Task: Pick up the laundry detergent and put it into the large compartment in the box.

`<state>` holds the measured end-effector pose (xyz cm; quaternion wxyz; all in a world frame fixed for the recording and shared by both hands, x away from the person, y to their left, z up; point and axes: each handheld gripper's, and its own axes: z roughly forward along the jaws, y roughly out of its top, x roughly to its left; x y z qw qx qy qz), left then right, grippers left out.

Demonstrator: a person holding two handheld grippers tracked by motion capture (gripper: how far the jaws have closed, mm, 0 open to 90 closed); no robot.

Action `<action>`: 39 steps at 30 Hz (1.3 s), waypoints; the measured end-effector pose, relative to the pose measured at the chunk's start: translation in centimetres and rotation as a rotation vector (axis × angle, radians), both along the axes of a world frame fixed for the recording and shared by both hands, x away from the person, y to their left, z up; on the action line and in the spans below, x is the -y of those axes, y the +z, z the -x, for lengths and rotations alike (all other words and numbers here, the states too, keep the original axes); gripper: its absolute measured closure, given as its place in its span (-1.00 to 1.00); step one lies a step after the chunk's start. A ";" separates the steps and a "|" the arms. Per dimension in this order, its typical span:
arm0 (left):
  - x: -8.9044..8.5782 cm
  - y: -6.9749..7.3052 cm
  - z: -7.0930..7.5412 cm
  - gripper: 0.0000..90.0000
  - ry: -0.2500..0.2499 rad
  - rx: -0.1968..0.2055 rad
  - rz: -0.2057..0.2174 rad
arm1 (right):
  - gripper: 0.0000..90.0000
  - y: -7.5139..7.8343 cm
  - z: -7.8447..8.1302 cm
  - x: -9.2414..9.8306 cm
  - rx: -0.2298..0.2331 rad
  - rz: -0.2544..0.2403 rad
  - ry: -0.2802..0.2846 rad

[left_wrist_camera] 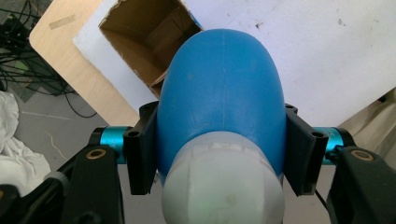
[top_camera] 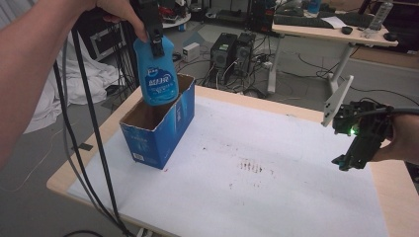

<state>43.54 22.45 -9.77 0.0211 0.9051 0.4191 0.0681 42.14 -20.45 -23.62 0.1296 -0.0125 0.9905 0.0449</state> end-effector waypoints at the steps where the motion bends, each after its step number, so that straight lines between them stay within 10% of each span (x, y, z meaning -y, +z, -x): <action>1: -0.1 -0.1 0.1 -0.14 0.007 0.002 0.003 | -0.73 0.0 0.0 0.0 0.001 -0.001 0.004; 26: -1.3 -4.8 -0.2 -0.14 -0.032 -0.058 -0.041 | -0.73 -0.1 0.1 -0.4 0.000 0.003 0.014; 39: -2.0 -9.7 -0.1 -0.15 -0.096 -0.071 -0.018 | -0.73 -0.5 0.1 -0.8 -0.004 0.014 0.016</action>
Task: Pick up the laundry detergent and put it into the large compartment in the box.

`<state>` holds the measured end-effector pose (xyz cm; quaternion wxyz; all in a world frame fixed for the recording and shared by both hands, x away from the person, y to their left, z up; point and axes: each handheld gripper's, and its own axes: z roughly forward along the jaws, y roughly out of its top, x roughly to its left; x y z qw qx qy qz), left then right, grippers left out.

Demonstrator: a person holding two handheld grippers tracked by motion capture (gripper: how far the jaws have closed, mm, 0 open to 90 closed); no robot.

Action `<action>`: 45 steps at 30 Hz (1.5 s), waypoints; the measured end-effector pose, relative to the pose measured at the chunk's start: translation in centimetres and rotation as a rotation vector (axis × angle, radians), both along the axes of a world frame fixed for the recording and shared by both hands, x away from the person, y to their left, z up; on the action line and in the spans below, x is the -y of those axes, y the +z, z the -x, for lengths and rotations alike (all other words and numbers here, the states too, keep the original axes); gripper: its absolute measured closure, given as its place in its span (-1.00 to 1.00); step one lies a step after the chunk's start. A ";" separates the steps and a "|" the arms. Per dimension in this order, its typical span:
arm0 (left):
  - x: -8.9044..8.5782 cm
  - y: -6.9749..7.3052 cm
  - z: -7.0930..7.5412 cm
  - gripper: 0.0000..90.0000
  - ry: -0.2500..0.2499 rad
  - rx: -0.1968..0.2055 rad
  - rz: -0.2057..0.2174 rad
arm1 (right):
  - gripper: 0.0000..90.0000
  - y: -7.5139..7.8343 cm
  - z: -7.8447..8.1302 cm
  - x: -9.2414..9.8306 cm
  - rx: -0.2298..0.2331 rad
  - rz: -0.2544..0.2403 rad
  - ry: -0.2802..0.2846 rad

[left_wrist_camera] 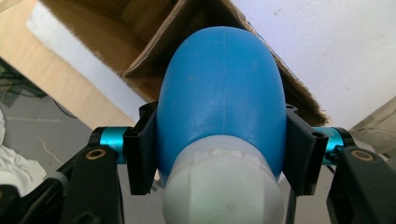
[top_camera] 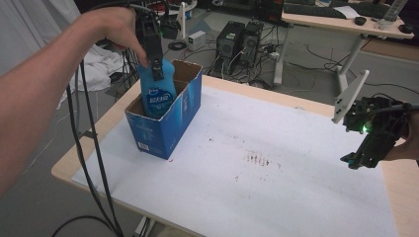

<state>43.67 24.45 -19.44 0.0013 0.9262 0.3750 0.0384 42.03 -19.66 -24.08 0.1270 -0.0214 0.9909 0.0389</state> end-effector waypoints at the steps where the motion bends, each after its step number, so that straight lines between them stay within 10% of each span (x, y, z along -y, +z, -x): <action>1: 0.0 -0.4 0.0 -0.14 -0.004 -0.001 0.003 | -0.73 -0.1 0.0 0.0 -0.001 0.000 0.002; 18: 0.2 -5.2 0.1 -0.15 -0.167 -0.023 -0.022 | -0.73 -0.3 -0.1 -0.2 0.002 0.004 0.005; 45: -0.1 -8.1 0.2 -0.15 -0.219 0.003 -0.006 | -0.73 -0.7 -0.1 -0.4 0.001 0.004 0.007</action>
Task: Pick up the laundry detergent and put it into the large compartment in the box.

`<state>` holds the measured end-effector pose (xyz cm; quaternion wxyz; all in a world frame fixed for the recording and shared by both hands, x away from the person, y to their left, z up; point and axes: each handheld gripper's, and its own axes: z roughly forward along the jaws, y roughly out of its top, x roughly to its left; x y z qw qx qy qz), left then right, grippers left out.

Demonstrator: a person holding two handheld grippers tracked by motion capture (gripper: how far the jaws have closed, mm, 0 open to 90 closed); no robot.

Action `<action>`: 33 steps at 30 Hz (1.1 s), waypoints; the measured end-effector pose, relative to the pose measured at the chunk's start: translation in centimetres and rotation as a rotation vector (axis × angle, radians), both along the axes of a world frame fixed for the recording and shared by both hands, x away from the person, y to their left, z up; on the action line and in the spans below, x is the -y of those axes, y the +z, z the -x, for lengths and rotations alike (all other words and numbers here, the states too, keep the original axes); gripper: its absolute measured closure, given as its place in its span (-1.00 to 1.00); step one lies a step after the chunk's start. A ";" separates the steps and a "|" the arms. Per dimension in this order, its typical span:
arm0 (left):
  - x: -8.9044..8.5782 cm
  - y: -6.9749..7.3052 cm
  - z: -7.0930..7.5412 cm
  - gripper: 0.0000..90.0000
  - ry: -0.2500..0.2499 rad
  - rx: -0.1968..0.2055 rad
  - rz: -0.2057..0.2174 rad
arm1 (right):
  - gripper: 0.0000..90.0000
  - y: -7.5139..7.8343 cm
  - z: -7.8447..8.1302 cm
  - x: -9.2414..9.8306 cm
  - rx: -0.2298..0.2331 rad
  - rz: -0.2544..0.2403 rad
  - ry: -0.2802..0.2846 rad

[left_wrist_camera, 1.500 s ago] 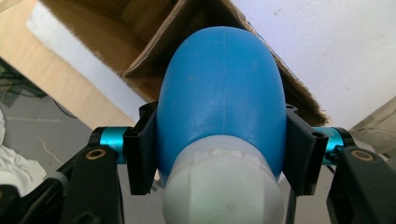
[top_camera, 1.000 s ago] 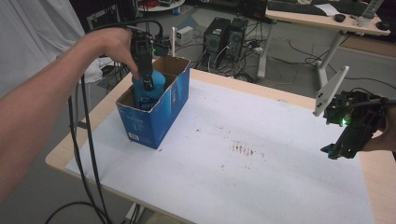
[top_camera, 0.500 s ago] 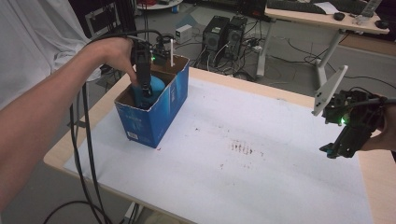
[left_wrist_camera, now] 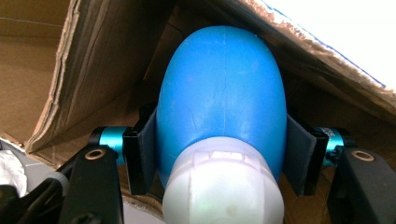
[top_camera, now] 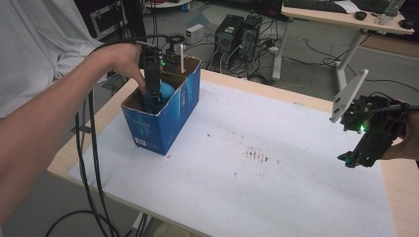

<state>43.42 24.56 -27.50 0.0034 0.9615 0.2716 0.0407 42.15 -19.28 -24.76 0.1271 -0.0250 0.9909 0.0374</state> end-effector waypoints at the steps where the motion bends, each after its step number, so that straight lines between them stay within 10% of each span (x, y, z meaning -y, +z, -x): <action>1: 0.0 0.0 0.0 -0.15 -0.004 0.001 0.004 | -0.73 0.0 0.0 0.0 0.000 0.002 0.000; 33: 0.2 -0.1 0.2 -0.16 -0.019 0.012 0.001 | -0.73 0.0 0.2 -0.2 0.000 -0.007 0.003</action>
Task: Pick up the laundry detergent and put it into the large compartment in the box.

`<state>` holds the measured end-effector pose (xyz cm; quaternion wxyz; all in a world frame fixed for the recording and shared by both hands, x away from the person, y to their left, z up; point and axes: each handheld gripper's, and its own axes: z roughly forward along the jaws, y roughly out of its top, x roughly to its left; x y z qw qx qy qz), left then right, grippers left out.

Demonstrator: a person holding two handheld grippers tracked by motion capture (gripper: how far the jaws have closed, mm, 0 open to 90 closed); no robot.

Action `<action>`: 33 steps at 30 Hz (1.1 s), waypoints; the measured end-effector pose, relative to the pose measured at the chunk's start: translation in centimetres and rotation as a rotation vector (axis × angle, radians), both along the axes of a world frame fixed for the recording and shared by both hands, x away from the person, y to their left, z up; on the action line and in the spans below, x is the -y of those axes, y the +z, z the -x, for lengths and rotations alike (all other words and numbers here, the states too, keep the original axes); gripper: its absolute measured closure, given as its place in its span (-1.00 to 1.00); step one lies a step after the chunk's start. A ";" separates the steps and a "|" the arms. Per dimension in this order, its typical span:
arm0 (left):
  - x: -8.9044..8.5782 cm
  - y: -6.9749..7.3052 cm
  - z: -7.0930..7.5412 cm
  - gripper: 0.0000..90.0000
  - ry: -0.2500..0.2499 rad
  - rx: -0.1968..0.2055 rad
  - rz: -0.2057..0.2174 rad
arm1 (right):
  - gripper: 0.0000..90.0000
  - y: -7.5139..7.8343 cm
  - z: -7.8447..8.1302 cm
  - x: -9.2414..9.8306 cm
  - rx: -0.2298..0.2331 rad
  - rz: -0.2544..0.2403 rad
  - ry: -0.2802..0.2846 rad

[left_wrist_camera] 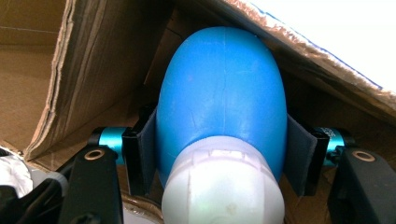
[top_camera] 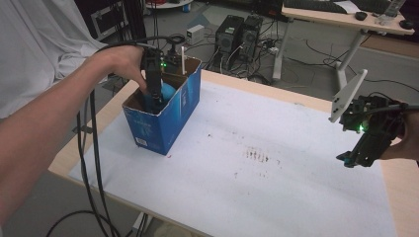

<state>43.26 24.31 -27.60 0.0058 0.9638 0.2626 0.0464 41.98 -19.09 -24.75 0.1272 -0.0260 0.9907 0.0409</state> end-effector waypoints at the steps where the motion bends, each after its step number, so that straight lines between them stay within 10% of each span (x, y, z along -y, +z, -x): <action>1: 0.0 0.0 0.0 -0.16 0.002 -0.001 -0.001 | -0.73 0.0 0.0 0.0 0.000 0.000 0.000; 18: -0.3 0.0 -0.4 -0.37 0.029 -0.012 0.010 | -0.73 -0.1 -0.1 0.0 -0.003 0.000 0.004; 33: -0.3 3.1 -0.3 -0.47 0.022 0.031 0.000 | -0.73 -0.1 -0.1 0.0 -0.006 -0.001 0.005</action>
